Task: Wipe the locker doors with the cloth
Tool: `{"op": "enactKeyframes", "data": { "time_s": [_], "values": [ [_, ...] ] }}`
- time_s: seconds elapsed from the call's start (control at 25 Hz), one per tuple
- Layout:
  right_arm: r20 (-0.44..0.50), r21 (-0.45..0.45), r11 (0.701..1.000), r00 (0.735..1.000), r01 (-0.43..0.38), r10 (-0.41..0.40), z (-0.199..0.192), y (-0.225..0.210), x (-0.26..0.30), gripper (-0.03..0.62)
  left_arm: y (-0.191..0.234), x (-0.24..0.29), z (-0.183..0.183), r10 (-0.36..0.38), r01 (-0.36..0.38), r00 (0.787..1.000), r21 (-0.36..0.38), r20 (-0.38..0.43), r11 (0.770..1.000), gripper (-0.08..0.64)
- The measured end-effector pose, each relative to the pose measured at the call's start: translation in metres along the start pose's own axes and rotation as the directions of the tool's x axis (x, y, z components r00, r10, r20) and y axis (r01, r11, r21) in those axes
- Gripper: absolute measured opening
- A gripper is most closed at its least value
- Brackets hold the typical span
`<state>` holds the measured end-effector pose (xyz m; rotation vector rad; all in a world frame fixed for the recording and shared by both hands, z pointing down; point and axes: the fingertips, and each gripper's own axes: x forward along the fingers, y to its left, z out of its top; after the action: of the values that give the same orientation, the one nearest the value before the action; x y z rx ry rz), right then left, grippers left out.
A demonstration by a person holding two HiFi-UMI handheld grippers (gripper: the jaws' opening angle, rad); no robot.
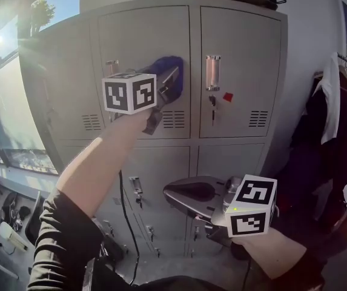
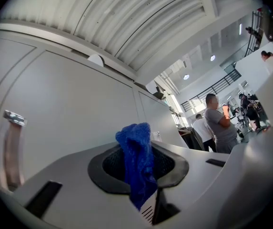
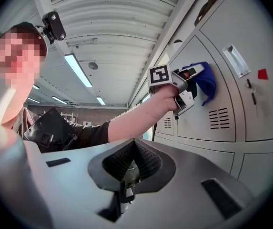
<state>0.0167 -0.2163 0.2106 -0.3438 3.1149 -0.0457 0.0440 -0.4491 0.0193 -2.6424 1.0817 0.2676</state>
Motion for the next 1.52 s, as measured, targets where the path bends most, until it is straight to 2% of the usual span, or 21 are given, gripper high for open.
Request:
{"op": "enactKeyframes", "data": {
  "time_s": [0.16,0.32,0.48,0.6,0.76,0.92,1.12,1.36,1.52],
  "values": [
    [-0.017,0.019,0.996,0.996,-0.084,0.084,-0.007,0.010,0.023,-0.003,0.041,-0.055,0.004,0.100,-0.100,0.995,-0.009,0.002,0.995,0.104],
    [-0.025,0.016,0.986,0.986,-0.167,0.167,-0.008,0.026,0.046,-0.003,0.086,-0.099,-0.002,0.234,-0.234,0.972,0.017,-0.035,0.972,0.104],
    [-0.017,0.012,0.971,0.971,-0.237,0.237,-0.009,0.043,0.062,-0.003,0.100,-0.109,-0.014,0.280,-0.276,0.956,0.048,-0.089,0.960,0.104],
    [-0.013,0.012,0.967,0.967,-0.254,0.254,-0.010,0.046,0.065,-0.003,0.090,-0.097,-0.017,0.260,-0.253,0.960,0.076,-0.103,0.964,0.104],
    [0.004,0.016,0.972,0.973,-0.233,0.233,-0.011,0.041,0.054,-0.003,0.062,-0.069,-0.021,0.202,-0.195,0.975,0.081,-0.092,0.977,0.104],
    [0.013,0.022,0.982,0.982,-0.189,0.189,-0.011,0.033,0.036,-0.003,0.024,-0.035,-0.033,0.107,-0.103,0.990,0.052,-0.090,0.993,0.104],
    [0.022,0.035,0.993,0.993,-0.115,0.115,-0.012,0.018,0.010,-0.003,-0.016,-0.001,-0.055,0.013,-0.011,0.995,0.016,-0.094,1.000,0.104],
    [0.019,0.052,0.995,0.996,-0.089,0.088,-0.018,0.015,-0.006,-0.003,-0.033,0.007,-0.068,-0.010,0.008,0.996,-0.018,-0.093,1.000,0.104],
    [0.012,0.058,0.991,0.993,-0.119,0.119,-0.023,0.019,0.000,-0.003,-0.022,-0.016,-0.076,0.024,-0.026,0.993,-0.014,-0.114,1.000,0.104]
  ]
}}
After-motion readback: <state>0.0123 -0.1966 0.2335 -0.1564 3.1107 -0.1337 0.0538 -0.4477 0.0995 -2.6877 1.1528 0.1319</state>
